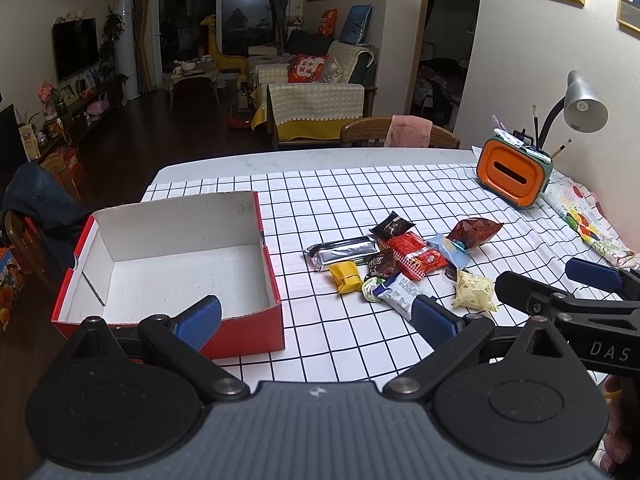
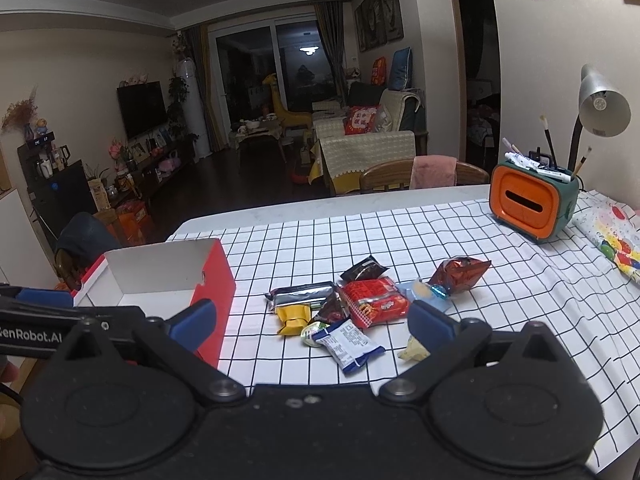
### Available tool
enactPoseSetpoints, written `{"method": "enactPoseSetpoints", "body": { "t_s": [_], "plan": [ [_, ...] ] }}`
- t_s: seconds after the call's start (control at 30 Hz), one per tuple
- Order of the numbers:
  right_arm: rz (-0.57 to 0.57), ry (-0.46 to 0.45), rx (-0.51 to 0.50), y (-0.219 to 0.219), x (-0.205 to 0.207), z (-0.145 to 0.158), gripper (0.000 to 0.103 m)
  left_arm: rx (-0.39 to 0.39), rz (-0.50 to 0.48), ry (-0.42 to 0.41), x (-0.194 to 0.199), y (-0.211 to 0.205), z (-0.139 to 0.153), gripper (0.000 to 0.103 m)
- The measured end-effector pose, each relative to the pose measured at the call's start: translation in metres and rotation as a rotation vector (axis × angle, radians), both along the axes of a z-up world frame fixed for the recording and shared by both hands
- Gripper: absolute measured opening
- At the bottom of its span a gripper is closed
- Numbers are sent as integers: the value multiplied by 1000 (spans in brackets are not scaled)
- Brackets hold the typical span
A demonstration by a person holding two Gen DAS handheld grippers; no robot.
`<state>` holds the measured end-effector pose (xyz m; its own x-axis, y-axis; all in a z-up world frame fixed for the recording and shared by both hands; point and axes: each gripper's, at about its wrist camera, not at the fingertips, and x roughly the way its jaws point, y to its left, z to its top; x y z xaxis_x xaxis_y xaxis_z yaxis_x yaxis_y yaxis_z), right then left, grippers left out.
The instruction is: Organize snacks
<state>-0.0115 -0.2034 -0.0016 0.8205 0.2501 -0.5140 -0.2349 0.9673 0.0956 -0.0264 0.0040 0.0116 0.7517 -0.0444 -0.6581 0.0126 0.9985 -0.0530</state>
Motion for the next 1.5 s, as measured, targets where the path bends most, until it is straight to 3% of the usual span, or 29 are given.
{"method": "enactPoseSetpoints", "body": {
  "t_s": [0.47, 1.0, 1.37, 1.5],
  "plan": [
    [11, 14, -15, -21, 19, -9, 102, -3, -3, 46, 27, -23, -11, 102],
    [73, 134, -106, -64, 91, -59, 101, 26, 86, 196, 99, -51, -56, 102],
    [286, 190, -271, -85, 139, -108, 94, -5, 66, 311, 144, -66, -102, 102],
    [371, 210, -335, -89, 158, -122, 85, -16, 41, 348, 159, -81, -115, 101]
  ]
}}
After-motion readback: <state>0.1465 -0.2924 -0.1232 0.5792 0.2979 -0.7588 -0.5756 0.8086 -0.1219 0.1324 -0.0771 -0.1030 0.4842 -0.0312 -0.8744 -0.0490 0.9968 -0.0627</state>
